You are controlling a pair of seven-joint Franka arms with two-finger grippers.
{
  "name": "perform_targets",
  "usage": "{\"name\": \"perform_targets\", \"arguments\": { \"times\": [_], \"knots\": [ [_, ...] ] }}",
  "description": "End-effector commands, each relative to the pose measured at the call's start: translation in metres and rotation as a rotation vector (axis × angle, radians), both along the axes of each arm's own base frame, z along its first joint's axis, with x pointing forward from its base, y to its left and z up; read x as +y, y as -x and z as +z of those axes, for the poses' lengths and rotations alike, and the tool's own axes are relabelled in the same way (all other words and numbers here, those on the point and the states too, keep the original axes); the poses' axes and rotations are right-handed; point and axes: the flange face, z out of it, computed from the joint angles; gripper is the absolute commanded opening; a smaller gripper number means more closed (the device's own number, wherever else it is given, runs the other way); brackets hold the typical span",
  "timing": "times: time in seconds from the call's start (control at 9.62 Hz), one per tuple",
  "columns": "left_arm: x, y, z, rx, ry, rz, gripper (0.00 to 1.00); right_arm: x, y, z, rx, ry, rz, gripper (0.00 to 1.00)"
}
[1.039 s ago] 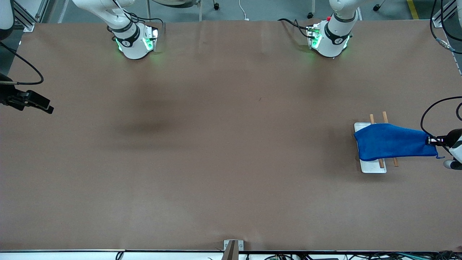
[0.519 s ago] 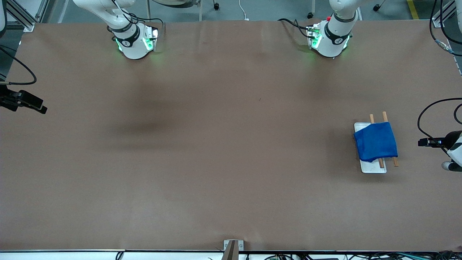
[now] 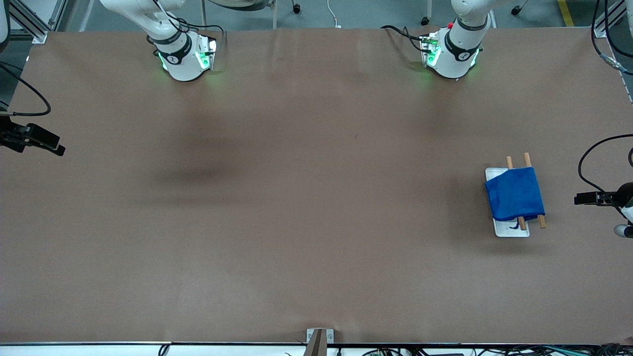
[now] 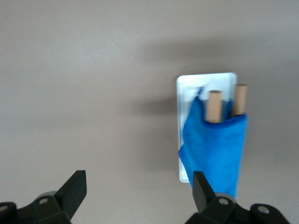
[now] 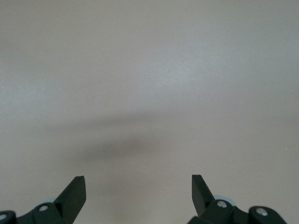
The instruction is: Right arm passes towel to left arm to hang
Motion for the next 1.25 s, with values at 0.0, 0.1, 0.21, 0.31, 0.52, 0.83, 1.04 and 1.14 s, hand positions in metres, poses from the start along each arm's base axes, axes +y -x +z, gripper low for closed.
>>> {"name": "perform_targets", "arguments": {
  "times": [0.0, 0.1, 0.21, 0.31, 0.52, 0.83, 1.04, 1.14],
  "knots": [
    [-0.053, 0.008, 0.052, -0.009, -0.008, 0.003, 1.00, 0.000, 0.000, 0.003, -0.007, 0.001, 0.006, 1.00],
    [-0.074, 0.015, 0.090, -0.058, -0.027, 0.041, 1.00, 0.000, 0.000, 0.003, -0.008, 0.002, 0.006, 1.00],
    [-0.100, 0.024, 0.127, -0.106, -0.040, 0.082, 1.00, 0.000, 0.000, 0.003, -0.008, 0.002, 0.006, 1.00],
    [-0.128, 0.035, 0.154, -0.127, -0.043, 0.100, 1.00, 0.000, 0.000, 0.003, -0.008, 0.002, 0.006, 1.00],
    [-0.160, 0.059, 0.202, -0.171, 0.035, 0.134, 1.00, -0.002, 0.000, 0.002, -0.007, 0.002, 0.003, 1.00],
    [-0.183, 0.094, 0.245, -0.183, 0.052, 0.108, 1.00, 0.000, 0.000, 0.015, -0.028, 0.013, 0.006, 1.00],
    [-0.222, 0.128, 0.242, -0.156, 0.042, 0.077, 1.00, 0.006, -0.002, 0.025, -0.044, 0.022, 0.025, 1.00],
    [-0.229, 0.140, 0.241, -0.146, 0.060, 0.083, 1.00, 0.005, -0.001, 0.035, -0.050, 0.021, 0.023, 1.00]
  ]
}}
